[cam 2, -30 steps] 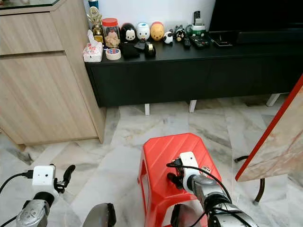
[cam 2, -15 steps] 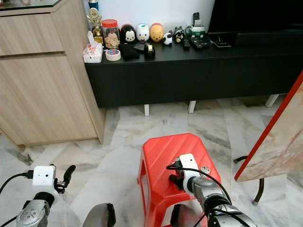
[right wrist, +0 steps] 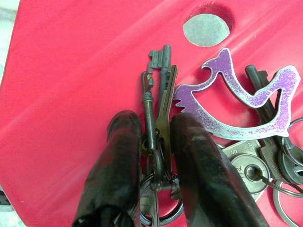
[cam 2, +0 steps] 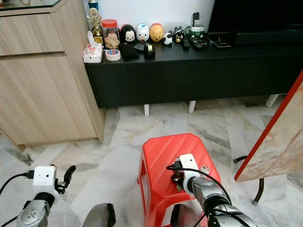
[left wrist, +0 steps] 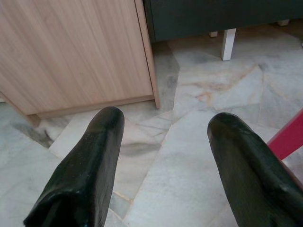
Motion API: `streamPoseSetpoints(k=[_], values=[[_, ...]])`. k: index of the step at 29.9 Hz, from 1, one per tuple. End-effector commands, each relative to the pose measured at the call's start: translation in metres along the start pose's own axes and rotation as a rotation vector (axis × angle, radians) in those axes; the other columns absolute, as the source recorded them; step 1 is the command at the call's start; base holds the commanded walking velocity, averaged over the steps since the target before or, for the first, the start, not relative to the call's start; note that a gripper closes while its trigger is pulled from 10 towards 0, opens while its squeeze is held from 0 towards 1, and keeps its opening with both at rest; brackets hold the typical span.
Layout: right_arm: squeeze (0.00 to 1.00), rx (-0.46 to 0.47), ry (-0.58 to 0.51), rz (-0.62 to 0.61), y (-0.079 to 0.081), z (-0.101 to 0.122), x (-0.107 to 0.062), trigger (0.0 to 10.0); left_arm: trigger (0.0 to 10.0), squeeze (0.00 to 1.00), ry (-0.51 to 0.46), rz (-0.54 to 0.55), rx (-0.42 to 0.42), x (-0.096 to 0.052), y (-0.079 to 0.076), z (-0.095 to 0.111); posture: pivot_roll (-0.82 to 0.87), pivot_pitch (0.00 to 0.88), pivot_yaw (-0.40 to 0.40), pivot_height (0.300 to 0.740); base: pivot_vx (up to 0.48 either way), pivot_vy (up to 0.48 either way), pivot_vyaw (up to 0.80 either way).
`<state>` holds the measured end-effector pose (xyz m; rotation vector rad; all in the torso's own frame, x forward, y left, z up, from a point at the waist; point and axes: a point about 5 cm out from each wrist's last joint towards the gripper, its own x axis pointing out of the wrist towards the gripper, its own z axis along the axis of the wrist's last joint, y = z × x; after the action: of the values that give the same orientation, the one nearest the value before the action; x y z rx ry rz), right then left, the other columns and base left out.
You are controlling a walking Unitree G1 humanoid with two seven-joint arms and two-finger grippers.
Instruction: Hang keys on a hook
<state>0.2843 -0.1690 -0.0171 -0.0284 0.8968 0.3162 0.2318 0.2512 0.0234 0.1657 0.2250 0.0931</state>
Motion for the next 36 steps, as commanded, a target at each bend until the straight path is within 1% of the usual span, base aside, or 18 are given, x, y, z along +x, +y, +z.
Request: streamPoseSetpoints(k=[1, 9, 15, 18, 20, 23, 25, 26, 27, 28, 29, 30, 31, 32, 33, 36], values=[[0.0, 0.001, 0.006, -0.002, 0.0, -0.002, 0.0, 0.0, 10.0, 0.0, 0.02, -0.002, 0.026, -0.001, 0.002, -0.004, 0.13, 0.0, -0.031, 0.591, 0.0, 0.0, 0.0], [0.0, 0.008, -0.009, -0.017, 0.0, 0.0, 0.0, 0.0, 10.0, 0.0, 0.025, 0.001, 0.027, -0.001, 0.003, -0.005, 0.13, 0.0, -0.029, 0.591, 0.0, 0.0, 0.0], [0.0, 0.054, -0.126, -0.061, -0.007, 0.016, -0.003, 0.0, 10.0, 0.0, 0.028, 0.001, 0.03, -0.002, 0.004, -0.005, 0.13, 0.0, -0.025, 0.591, 0.0, 0.0, 0.0], [0.0, 0.075, -0.207, -0.101, -0.013, 0.026, -0.006, 0.0, 10.0, 0.0, 0.028, 0.004, 0.028, -0.001, 0.005, -0.006, 0.13, 0.0, -0.027, 0.591, 0.0, 0.0, 0.0], [0.0, 0.089, -0.226, -0.101, -0.013, 0.028, -0.006, 0.0, 10.0, 0.0, 0.029, 0.004, 0.027, -0.001, 0.005, -0.006, 0.13, 0.0, -0.027, 0.591, 0.0, 0.0, 0.0], [0.0, 0.093, -0.296, -0.087, -0.013, 0.034, -0.008, 0.0, 10.0, 0.0, 0.032, 0.004, 0.025, -0.001, 0.004, -0.007, 0.12, 0.0, -0.028, 0.591, 0.0, 0.0, 0.0], [0.0, 0.085, -0.359, -0.082, -0.013, 0.038, -0.01, 0.0, 10.0, 0.0, 0.036, 0.005, 0.021, -0.001, 0.003, -0.008, 0.12, 0.0, -0.029, 0.591, 0.0, 0.0, 0.0], [0.0, 0.089, -0.419, -0.084, -0.015, 0.042, -0.013, 0.0, 10.0, 0.0, 0.038, 0.006, 0.019, -0.002, 0.003, -0.009, 0.11, 0.0, -0.031, 0.591, 0.0, 0.0, 0.0], [0.0, 0.089, -0.419, -0.084, -0.015, 0.042, -0.013, 0.0, 10.0, 0.0, 0.038, 0.006, 0.019, -0.002, 0.003, -0.009, 0.11, 0.0, -0.031, 0.591, 0.0, 0.0, 0.0], [0.0, 0.1, -0.466, -0.085, -0.016, 0.043, -0.016, 0.3, 10.0, 0.0, 0.042, 0.01, 0.017, -0.002, 0.004, -0.01, 0.11, 0.0, -0.032, 0.591, 0.0, 0.0, 0.0], [0.0, 0.107, -0.483, -0.086, -0.017, 0.044, -0.017, 0.3, 10.0, 0.0, 0.044, 0.012, 0.017, -0.002, 0.004, -0.011, 0.11, 0.0, -0.032, 0.591, 0.0, 0.0, 0.0], [0.0, 0.103, -0.529, -0.088, -0.018, 0.045, -0.02, 1.4, 10.0, 0.0, 0.049, 0.02, 0.011, -0.002, 0.005, -0.012, 0.1, 0.0, -0.033, 0.591, 0.0, 0.0, 0.0], [0.0, 0.103, -0.529, -0.088, -0.018, 0.045, -0.02, 1.4, 10.0, 0.0, 0.049, 0.02, 0.011, -0.002, 0.005, -0.012, 0.1, 0.0, -0.033, 0.591, 0.0, 0.0, 0.0], [0.0, 0.101, -0.558, -0.085, -0.017, 0.044, -0.021, 6.4, 10.0, 0.0, 0.056, 0.034, 0.002, -0.003, 0.007, -0.014, 0.1, 0.0, -0.036, 0.591, 0.0, 0.0, 0.0], [0.0, 0.103, -0.593, -0.067, -0.015, 0.042, -0.024, 10.0, 10.0, 0.0, 0.071, 0.057, -0.014, -0.004, 0.009, -0.019, 0.09, 0.0, -0.035, 0.591, 0.0, 0.0, 0.0], [0.0, 0.097, -0.625, -0.045, -0.012, 0.04, -0.026, 10.0, 10.0, 0.0, 0.093, 0.084, -0.034, -0.006, 0.012, -0.024, 0.09, 0.0, -0.037, 0.591, 0.0, 0.0, 0.0]])
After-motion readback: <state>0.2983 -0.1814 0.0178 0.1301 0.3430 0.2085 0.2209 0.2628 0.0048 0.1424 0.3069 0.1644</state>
